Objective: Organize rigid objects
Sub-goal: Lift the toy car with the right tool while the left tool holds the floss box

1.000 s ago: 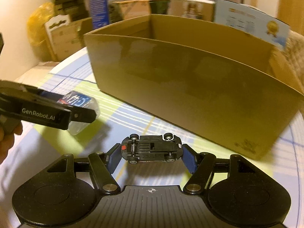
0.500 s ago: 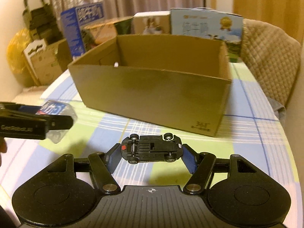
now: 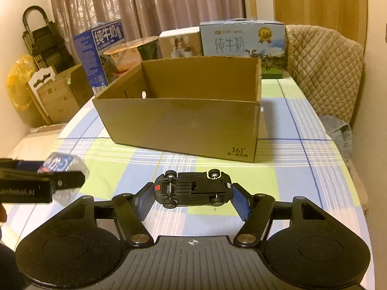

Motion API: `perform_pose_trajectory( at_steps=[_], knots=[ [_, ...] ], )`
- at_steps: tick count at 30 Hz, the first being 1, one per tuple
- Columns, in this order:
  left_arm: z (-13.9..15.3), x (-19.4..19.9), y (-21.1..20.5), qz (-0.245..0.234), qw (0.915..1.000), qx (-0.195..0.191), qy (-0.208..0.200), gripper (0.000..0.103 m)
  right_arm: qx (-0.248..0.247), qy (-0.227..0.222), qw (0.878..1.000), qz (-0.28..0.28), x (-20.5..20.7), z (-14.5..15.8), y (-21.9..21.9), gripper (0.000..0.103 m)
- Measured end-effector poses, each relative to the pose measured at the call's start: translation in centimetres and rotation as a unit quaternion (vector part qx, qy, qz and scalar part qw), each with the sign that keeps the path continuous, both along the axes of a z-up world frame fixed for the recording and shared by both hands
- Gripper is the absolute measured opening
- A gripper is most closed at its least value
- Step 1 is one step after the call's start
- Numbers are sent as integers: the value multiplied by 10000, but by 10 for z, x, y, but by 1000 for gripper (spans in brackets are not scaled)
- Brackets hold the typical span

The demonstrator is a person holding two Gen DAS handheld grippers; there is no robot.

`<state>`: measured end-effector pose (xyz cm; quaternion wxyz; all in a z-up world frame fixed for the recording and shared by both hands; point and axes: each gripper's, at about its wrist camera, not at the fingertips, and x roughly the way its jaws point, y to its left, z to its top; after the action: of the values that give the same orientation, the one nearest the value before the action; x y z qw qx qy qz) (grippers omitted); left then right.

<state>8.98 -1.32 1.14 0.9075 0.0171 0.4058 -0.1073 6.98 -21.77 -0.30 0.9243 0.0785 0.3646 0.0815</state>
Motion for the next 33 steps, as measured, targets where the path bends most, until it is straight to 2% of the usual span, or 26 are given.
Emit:
perform_pose_trajectory(
  at_steps=[11,33],
  knots=[
    [9,-17,-7,-49,10000,-62,-24,84,38,-116,9999,-40,-14,12,-5,64],
    [10,-16,-6,-124,9998,-144,-48,84,-21,-25,9999,-129,-19,10,-10,64]
  ],
)
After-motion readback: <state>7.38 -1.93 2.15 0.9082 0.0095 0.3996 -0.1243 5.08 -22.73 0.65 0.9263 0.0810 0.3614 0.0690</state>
